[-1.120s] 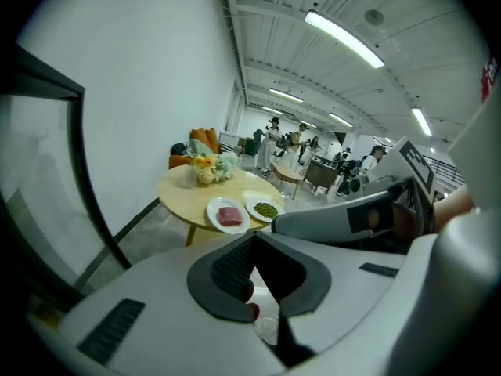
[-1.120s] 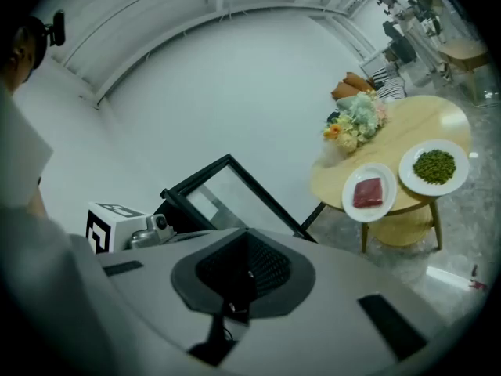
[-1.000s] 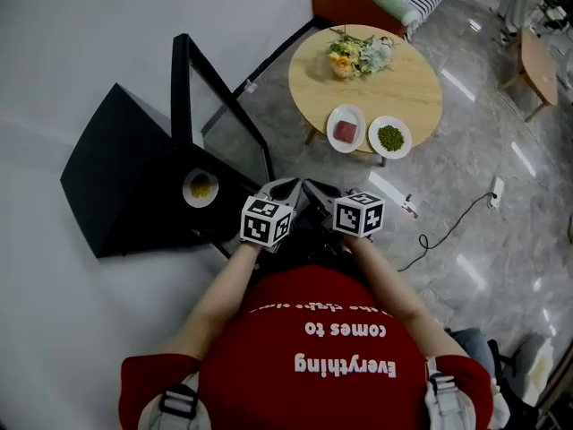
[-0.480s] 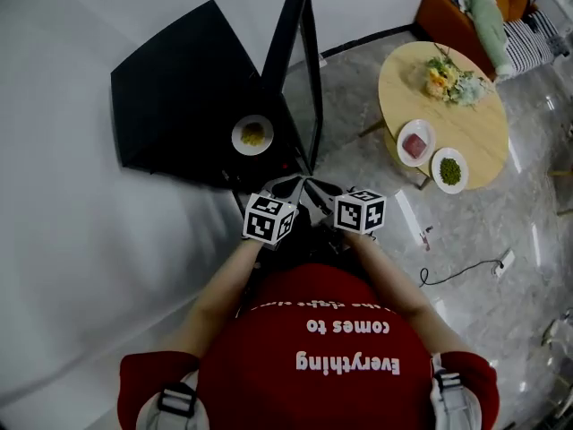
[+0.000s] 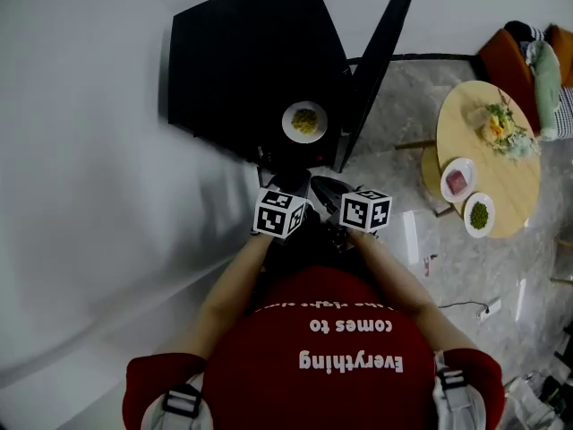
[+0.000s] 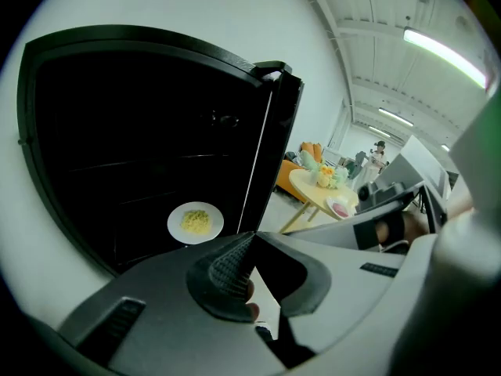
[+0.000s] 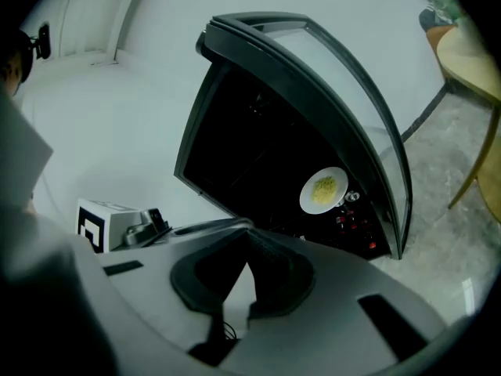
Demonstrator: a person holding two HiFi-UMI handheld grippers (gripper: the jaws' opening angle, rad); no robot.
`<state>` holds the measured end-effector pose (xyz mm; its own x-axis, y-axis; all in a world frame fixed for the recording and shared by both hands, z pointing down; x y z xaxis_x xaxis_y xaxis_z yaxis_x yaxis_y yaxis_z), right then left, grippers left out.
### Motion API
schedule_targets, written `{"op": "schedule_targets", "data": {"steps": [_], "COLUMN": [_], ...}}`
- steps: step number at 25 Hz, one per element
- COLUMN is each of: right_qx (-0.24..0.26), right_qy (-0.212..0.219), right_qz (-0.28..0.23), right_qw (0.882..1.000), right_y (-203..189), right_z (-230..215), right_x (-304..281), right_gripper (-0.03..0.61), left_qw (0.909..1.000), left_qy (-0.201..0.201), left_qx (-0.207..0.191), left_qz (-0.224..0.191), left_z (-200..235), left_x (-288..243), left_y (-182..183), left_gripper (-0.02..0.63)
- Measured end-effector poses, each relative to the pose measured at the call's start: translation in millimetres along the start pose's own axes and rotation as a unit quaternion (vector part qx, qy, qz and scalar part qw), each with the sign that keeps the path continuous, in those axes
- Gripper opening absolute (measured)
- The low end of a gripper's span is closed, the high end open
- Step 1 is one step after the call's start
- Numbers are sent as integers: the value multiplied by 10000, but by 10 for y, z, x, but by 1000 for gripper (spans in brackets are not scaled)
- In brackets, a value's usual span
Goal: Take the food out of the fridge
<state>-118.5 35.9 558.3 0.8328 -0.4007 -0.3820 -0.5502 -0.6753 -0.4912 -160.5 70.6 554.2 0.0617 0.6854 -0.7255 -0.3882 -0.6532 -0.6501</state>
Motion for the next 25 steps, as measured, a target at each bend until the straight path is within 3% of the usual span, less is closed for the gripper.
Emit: {"op": "schedule_targets", "data": {"steps": [11,17,25], "right_qx": [-765,-1538,-2190], "right_qy": [-417,-82,-92], "right_qz": [80,43,-226], "right_qw": [9962,9881,9754], "right_y": [64,25,-12], "right_z": [-192,-420,-857], "right_x": [-556,-872,-1098], "right_gripper": [12,12,34], "left_qw": [9994,9992,9988], "left_qy": [-82,10,121], "left_qx": [233,85,161], "left_qz": [255,402,450], "left_z": [534,779,1023], "left_x": [-168,-306,-612], "left_y": [-88,-232,-481], "left_gripper": [6,6,6]}}
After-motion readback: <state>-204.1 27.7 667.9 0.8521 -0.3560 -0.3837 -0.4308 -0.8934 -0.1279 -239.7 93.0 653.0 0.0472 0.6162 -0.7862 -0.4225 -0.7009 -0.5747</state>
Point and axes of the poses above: the fingertips, and each gripper's own axes: x backward along the fingers, z to its left, y out of its top, the point moved 3 cm from there along x, backward along the fingers, and after that the axes turned 6 degrees about z, right-handed, at the moved point
